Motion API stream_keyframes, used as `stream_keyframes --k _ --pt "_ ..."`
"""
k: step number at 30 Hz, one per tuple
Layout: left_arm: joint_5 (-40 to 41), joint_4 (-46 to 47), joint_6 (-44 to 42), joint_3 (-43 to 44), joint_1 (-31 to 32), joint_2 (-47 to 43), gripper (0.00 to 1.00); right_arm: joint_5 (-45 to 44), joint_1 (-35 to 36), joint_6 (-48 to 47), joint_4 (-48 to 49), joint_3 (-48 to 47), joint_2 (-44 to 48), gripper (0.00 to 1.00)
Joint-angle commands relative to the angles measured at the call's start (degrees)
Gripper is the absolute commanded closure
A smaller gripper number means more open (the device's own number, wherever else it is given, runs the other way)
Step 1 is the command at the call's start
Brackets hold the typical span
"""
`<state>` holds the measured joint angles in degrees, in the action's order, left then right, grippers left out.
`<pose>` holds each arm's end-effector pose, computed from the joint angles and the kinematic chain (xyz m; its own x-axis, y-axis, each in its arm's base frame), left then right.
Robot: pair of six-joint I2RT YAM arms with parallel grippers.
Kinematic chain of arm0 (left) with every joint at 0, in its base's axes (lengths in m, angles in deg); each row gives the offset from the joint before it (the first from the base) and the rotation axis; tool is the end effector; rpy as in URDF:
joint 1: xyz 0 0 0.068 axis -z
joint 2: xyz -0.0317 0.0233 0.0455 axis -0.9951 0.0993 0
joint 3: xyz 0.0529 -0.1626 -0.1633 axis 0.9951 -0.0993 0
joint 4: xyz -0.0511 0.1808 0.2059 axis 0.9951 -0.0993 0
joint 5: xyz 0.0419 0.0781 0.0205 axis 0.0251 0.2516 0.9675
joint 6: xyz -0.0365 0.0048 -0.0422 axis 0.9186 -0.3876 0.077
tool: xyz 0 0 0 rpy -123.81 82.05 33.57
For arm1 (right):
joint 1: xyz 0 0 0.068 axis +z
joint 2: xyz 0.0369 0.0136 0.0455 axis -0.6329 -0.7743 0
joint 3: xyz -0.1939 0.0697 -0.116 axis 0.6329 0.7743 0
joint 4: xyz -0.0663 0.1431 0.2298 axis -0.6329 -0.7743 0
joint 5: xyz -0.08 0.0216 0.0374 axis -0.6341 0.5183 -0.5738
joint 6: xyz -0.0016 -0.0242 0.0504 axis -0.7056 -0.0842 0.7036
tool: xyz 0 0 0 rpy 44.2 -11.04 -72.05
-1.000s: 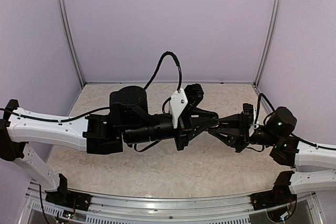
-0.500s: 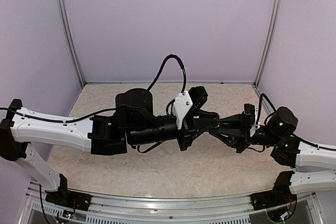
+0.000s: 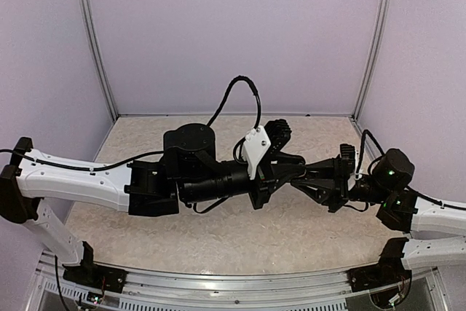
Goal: Insert the wireless bluetooth earbuds into the charging case
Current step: Insert the right earbud into the right side groove of the charging case.
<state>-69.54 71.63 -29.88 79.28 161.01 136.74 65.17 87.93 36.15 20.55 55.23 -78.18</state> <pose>0.0942 -0.3912 0.3021 0.1531 0.0525 -0.9868 0.9488 0.2713 0.1617 0.1385 0.1906 0.2473 0.1745 0.1533 -0.9726 -0.9786 0.1360 -0.1542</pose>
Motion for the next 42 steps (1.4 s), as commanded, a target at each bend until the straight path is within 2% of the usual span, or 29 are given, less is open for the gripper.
stream_keyframes --k 1,31,42 --pt "2.4 -1.1 0.8 1.4 0.1 1.4 0.87 0.0 1.0 -0.2 2.5 -1.8 2.1 1.00" --pt "3.9 -6.2 2.4 3.5 -0.5 2.3 0.77 -0.1 0.9 0.1 3.2 -1.3 1.7 1.00" --pt "5.1 -7.0 -2.0 5.3 0.5 0.5 0.66 -2.1 0.9 1.6 4.0 0.3 0.7 1.00"
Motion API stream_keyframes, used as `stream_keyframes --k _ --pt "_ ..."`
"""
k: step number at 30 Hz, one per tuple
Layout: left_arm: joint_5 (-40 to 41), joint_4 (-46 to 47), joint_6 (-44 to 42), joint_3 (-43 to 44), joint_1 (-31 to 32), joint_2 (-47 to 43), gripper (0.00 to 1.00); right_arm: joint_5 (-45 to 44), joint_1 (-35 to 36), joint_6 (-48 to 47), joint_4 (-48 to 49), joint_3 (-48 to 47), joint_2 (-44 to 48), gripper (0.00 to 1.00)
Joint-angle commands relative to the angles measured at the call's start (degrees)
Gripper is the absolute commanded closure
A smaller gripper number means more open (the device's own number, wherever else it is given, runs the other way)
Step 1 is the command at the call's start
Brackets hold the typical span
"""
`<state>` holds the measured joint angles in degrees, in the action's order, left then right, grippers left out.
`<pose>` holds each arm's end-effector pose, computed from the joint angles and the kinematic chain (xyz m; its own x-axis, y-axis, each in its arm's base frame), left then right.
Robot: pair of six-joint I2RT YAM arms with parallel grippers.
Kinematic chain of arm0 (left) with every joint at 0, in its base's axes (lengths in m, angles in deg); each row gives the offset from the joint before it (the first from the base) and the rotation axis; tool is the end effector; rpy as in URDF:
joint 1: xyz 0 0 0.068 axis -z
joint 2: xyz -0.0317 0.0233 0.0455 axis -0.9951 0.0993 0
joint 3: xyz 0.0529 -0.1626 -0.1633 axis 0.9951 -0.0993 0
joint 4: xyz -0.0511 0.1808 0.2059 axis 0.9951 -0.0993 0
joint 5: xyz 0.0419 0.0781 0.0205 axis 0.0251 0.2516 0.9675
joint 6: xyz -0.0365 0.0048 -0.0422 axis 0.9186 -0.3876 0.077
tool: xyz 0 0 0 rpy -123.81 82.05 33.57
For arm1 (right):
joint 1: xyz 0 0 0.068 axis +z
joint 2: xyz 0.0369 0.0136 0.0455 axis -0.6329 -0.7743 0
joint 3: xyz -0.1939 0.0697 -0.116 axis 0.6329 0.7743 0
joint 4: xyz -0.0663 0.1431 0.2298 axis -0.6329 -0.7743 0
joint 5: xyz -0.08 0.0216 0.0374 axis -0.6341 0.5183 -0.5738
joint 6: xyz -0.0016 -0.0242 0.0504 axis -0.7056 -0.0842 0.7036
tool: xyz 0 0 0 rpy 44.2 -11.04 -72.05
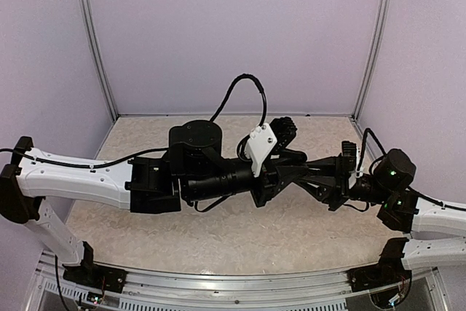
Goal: Insert the wireless bluetooth earbuds into the charging case
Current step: Insert the right earbud into the right side groove of the charging case.
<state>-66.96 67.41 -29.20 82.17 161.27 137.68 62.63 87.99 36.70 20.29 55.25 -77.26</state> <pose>0.0952 -0.3957 0.3067 0.1313 0.0932 -0.9870 0.9401 0.3042 0.1538 0.1386 0.1889 0.2504 0.1720 0.1618 -0.9717 -0.9737 0.1779 -0.1427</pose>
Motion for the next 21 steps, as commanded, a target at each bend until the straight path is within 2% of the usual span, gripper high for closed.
stream_keyframes --k 1,14,21 --pt "2.6 -3.0 -3.0 2.8 0.3 -0.6 0.65 0.3 0.8 1.3 4.5 0.5 -0.4 1.00" --pt "3.6 -3.6 -5.4 3.9 0.3 -2.1 0.58 0.1 0.8 4.8 7.2 2.6 -2.0 1.00" --pt "-0.7 -4.5 -7.7 2.8 0.2 -4.3 0.56 -1.2 0.8 6.0 7.8 3.2 -2.7 1.00"
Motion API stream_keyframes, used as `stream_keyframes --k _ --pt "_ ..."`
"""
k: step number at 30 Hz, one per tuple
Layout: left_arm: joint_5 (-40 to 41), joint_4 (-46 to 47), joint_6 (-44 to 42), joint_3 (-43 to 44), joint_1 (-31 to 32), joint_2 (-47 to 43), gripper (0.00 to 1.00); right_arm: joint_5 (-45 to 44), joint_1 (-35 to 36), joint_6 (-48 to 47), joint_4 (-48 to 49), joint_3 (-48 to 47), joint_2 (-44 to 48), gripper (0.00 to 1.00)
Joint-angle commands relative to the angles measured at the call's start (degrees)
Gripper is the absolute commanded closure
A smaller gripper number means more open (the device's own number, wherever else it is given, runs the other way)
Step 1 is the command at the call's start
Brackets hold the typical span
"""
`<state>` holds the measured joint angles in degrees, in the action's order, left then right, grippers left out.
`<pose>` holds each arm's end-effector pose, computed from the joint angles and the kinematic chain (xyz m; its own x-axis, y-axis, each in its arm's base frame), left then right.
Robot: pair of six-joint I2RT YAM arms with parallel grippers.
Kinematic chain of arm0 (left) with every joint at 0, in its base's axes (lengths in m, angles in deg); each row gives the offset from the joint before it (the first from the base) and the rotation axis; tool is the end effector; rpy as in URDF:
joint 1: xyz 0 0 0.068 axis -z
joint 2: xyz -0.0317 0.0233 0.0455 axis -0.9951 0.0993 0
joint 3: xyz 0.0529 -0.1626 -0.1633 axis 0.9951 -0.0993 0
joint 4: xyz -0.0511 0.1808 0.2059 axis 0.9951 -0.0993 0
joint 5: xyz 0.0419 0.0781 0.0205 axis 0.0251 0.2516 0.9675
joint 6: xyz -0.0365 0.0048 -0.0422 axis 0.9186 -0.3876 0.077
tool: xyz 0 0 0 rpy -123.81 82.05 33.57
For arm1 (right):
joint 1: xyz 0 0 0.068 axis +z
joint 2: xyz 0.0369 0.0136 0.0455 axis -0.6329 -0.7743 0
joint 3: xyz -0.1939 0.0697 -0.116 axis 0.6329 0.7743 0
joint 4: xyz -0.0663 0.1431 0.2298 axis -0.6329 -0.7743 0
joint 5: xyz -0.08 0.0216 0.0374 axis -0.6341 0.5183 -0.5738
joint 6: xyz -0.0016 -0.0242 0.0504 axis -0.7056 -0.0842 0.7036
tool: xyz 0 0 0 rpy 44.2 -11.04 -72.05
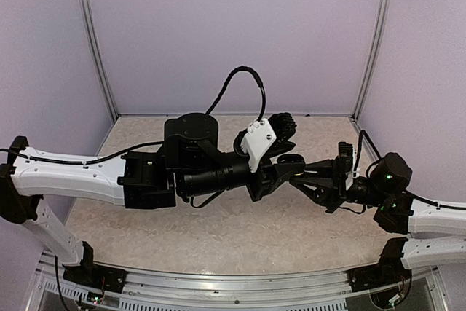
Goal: Insert the wireless bluetooth earbuds into the charging case
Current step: Insert the right earbud into the right side groove of the charging case, then adjust the right earbud in the right side groove of the charging case.
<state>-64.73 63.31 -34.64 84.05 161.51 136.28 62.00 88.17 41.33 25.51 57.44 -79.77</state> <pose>0.0939 -0.3912 0.3206 0.2142 0.1431 -0.9663 0.9130 0.3223 0.2501 0.1398 0.1909 0.2365 0.0982 0.1832 -0.9782 -0.9828 0.1722 -0.0664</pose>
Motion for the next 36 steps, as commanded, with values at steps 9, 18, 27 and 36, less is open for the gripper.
stream_keyframes --k 9,18,27,36 --pt "-10.0 -0.1 -4.1 -7.5 -2.4 -10.5 0.56 -2.3 0.7 2.2 2.5 0.6 0.4 1.00" --pt "-9.4 -1.7 -7.6 -8.4 -2.2 -9.2 0.58 -0.1 0.7 3.5 2.7 -0.4 -0.5 1.00" --pt "-9.9 -2.0 -10.6 -7.5 -2.1 -6.7 0.63 1.0 0.7 3.8 2.8 -1.0 -0.7 1.00" --pt "-8.4 -1.6 -10.7 -7.1 -2.2 -5.0 0.63 1.7 0.9 3.3 2.3 -1.4 -0.9 1.00"
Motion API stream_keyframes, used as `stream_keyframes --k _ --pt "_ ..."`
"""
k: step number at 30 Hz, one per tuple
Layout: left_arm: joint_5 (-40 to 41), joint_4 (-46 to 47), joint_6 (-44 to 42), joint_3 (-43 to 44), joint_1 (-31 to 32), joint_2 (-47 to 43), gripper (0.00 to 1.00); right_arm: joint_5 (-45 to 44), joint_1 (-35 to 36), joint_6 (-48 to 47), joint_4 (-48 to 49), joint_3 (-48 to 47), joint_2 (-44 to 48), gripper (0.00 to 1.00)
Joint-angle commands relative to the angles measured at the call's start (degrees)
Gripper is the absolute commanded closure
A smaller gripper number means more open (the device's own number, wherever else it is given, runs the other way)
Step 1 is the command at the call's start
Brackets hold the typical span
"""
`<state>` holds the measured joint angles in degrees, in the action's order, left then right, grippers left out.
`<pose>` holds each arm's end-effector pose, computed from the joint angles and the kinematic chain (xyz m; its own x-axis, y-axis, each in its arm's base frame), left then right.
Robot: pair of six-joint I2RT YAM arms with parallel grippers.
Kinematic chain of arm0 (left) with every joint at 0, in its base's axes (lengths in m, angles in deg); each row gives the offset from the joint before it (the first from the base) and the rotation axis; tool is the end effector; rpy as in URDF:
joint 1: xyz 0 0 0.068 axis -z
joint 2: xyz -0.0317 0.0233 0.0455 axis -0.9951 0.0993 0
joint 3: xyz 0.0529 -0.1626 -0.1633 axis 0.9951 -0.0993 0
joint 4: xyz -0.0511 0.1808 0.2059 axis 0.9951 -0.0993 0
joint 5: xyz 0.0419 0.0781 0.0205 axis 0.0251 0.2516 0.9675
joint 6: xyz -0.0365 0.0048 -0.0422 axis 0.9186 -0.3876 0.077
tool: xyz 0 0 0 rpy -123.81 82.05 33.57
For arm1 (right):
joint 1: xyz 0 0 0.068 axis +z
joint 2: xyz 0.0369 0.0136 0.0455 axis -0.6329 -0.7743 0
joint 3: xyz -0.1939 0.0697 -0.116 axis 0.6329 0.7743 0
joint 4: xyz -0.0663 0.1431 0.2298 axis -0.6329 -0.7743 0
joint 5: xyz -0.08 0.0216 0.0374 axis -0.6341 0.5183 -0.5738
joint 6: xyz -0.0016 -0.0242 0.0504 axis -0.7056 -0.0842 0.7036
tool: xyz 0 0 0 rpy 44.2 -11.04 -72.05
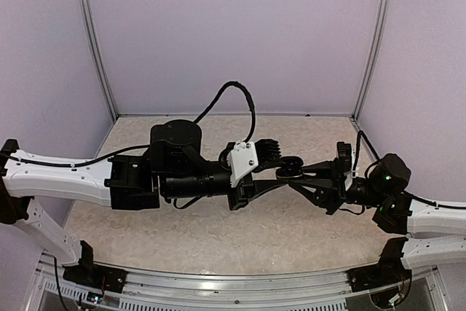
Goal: Insert the wireless bluetooth earbuds into the charging case
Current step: Adjust the right earbud in the right side groove of the charging case.
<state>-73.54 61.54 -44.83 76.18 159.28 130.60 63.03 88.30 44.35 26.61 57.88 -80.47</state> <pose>0.0973 -0.3661 0.3015 0.3677 0.2131 -0.9052 0.8996 0.1652 0.4043 0.1391 0.1918 0.2330 0.0451 0.1897 -0.9808 -0.9896 0.1427 -0.0179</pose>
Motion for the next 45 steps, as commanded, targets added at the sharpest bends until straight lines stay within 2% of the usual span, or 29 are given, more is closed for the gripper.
stream_keyframes --k 1,22,45 --pt "0.7 0.1 -0.6 0.9 0.0 0.8 0.63 0.8 0.8 0.3 1.3 -1.8 -0.2 1.00" --pt "3.6 -0.7 -1.4 2.3 0.2 2.3 0.70 0.3 1.7 -0.9 -0.2 -2.5 -0.9 1.00" --pt "5.2 -0.4 -2.8 3.1 1.9 0.7 0.65 -1.0 1.7 -1.2 -1.4 -2.1 -1.4 1.00"
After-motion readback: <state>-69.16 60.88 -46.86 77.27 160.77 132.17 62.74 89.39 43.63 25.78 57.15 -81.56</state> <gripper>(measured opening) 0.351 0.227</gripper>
